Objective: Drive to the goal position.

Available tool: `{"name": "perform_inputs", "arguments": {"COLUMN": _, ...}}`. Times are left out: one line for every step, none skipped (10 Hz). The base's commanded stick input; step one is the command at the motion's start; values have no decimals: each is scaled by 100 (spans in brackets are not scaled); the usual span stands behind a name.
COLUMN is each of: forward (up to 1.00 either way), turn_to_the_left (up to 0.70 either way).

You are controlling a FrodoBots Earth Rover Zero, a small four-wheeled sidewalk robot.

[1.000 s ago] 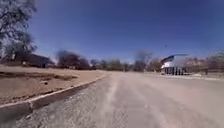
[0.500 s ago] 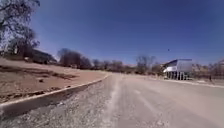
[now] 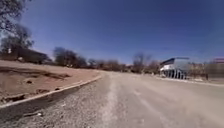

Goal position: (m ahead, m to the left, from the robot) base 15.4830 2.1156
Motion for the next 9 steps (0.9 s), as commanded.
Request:
{"name": "perform_inputs", "arguments": {"forward": 100, "turn_to_the_left": -27}}
{"name": "perform_inputs", "arguments": {"forward": 100, "turn_to_the_left": -27}}
{"name": "perform_inputs", "arguments": {"forward": 100, "turn_to_the_left": -27}}
{"name": "perform_inputs", "arguments": {"forward": 100, "turn_to_the_left": -27}}
{"name": "perform_inputs", "arguments": {"forward": 100, "turn_to_the_left": -27}}
{"name": "perform_inputs", "arguments": {"forward": 100, "turn_to_the_left": -27}}
{"name": "perform_inputs", "arguments": {"forward": 100, "turn_to_the_left": -27}}
{"name": "perform_inputs", "arguments": {"forward": 100, "turn_to_the_left": -27}}
{"name": "perform_inputs", "arguments": {"forward": 100, "turn_to_the_left": 0}}
